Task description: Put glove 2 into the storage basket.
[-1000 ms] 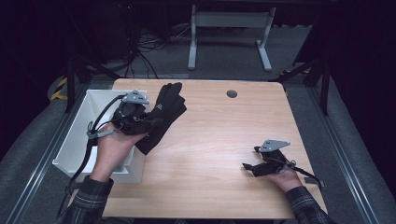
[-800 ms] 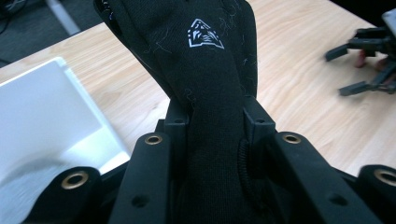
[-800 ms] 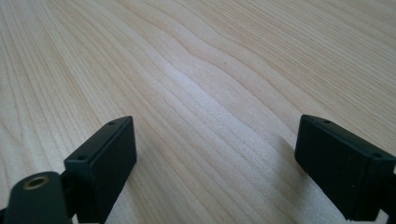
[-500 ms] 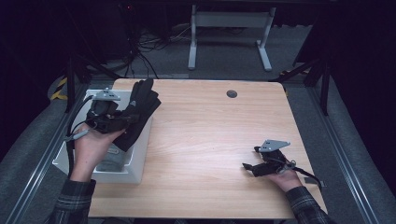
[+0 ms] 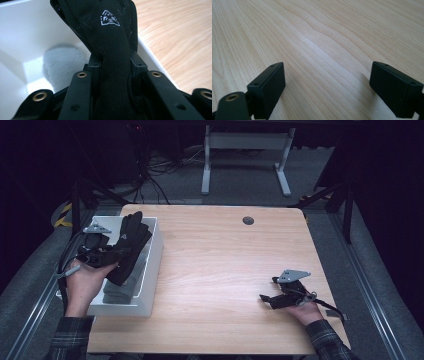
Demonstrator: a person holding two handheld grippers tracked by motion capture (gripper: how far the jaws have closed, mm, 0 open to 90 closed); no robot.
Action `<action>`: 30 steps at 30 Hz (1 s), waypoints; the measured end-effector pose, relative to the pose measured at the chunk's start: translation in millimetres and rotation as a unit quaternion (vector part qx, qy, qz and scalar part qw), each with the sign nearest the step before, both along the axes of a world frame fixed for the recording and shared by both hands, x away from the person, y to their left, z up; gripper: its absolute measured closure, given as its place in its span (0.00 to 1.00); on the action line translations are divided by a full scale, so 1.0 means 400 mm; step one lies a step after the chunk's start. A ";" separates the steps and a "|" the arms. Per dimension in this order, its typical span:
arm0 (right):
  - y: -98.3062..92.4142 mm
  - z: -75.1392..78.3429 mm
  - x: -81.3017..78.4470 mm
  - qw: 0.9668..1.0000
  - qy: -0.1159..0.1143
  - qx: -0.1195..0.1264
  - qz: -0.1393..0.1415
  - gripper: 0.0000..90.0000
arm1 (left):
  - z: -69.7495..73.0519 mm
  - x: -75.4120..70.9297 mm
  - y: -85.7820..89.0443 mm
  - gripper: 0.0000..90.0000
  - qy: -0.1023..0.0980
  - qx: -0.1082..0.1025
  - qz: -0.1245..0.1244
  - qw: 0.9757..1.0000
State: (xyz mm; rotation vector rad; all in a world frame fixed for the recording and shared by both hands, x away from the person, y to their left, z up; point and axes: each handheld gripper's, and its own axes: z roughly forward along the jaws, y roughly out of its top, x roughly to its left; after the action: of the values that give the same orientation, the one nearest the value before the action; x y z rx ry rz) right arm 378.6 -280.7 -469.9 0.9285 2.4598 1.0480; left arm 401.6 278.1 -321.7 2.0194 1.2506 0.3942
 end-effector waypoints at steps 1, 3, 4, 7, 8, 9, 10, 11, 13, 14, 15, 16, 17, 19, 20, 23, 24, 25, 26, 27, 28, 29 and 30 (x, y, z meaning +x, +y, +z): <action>0.000 0.000 0.000 1.000 0.000 0.000 0.000 0.15 | -0.010 0.005 0.005 0.78 0.002 -0.001 0.005 1.000; 0.000 0.000 0.000 1.000 0.000 0.000 0.000 0.15 | -0.029 0.014 0.015 0.78 0.010 0.003 0.015 1.000; 0.000 0.000 0.000 1.000 0.000 0.000 0.000 0.15 | -0.036 0.017 0.018 0.78 0.013 0.002 0.018 1.000; 0.000 0.000 0.000 1.000 0.000 0.000 0.000 0.15 | -0.061 0.028 0.029 0.77 0.026 0.008 0.029 0.999; 0.000 0.000 0.000 1.000 -0.001 0.000 0.000 0.15 | -0.071 0.032 0.032 0.77 0.030 0.008 0.032 0.999; 0.000 0.000 0.000 1.000 0.000 0.000 0.000 0.15 | -0.082 0.036 0.035 0.77 0.035 0.012 0.035 0.999; 0.000 0.000 0.000 1.000 0.000 0.000 0.000 0.15 | -0.089 0.039 0.036 0.77 0.038 0.013 0.037 0.998; 0.000 0.000 0.000 1.000 0.000 0.000 0.000 0.15 | -0.100 0.043 0.039 0.77 0.042 0.015 0.039 0.998; 0.000 0.000 0.000 1.000 -0.001 0.000 0.000 0.15 | -0.114 0.048 0.042 0.76 0.048 0.020 0.043 0.998; 0.000 0.000 0.000 1.000 0.000 0.000 0.000 0.15 | -0.121 0.051 0.043 0.75 0.049 0.022 0.047 0.997; 0.000 0.000 0.000 1.000 0.000 0.000 0.000 0.15 | -0.125 0.053 0.044 0.73 0.050 0.023 0.049 0.997; 0.000 0.000 0.000 1.000 0.000 0.000 0.000 0.15 | -0.130 0.056 0.046 0.71 0.053 0.026 0.053 0.997; 0.000 0.000 0.000 1.000 0.000 0.000 -0.001 0.15 | -0.135 0.058 0.047 0.70 0.056 0.026 0.057 0.996; 0.000 0.000 0.000 1.000 0.000 0.000 0.000 0.15 | -0.142 0.062 0.047 0.65 0.059 0.031 0.062 0.996; 0.000 0.000 0.000 1.000 0.000 0.000 0.000 0.15 | -0.146 0.064 0.047 0.63 0.061 0.033 0.065 0.996; 0.000 0.000 0.000 1.000 0.000 0.000 0.000 0.15 | -0.148 0.066 0.051 0.52 0.053 0.039 0.078 0.995; 0.000 0.000 0.000 1.000 0.000 0.000 0.000 0.15 | -0.148 0.066 0.052 0.49 0.052 0.038 0.083 0.994; 0.000 0.000 0.000 1.000 0.000 0.000 0.000 0.15 | -0.147 0.067 0.053 0.47 0.052 0.038 0.085 0.994; 0.000 0.000 0.000 1.000 0.000 0.000 -0.001 0.15 | -0.147 0.068 0.055 0.46 0.052 0.040 0.084 0.994; 0.000 0.000 0.000 1.000 0.000 0.000 -0.001 0.15 | -0.145 0.068 0.057 0.43 0.050 0.042 0.084 0.994; 0.000 0.000 0.000 1.000 0.000 0.000 0.000 0.15 | -0.143 0.067 0.058 0.41 0.049 0.039 0.083 0.995; 0.000 0.000 0.000 1.000 0.000 0.000 0.000 0.15 | -0.141 0.067 0.059 0.39 0.047 0.039 0.082 0.995; 0.000 0.000 0.000 1.000 -0.001 0.000 0.000 0.15 | -0.137 0.065 0.060 0.37 0.044 0.039 0.084 0.995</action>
State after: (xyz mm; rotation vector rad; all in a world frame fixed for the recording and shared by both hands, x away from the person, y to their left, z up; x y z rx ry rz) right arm 378.7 -280.8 -469.9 0.9276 2.4585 1.0484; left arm 427.5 302.0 -376.3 2.0217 1.4851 0.4443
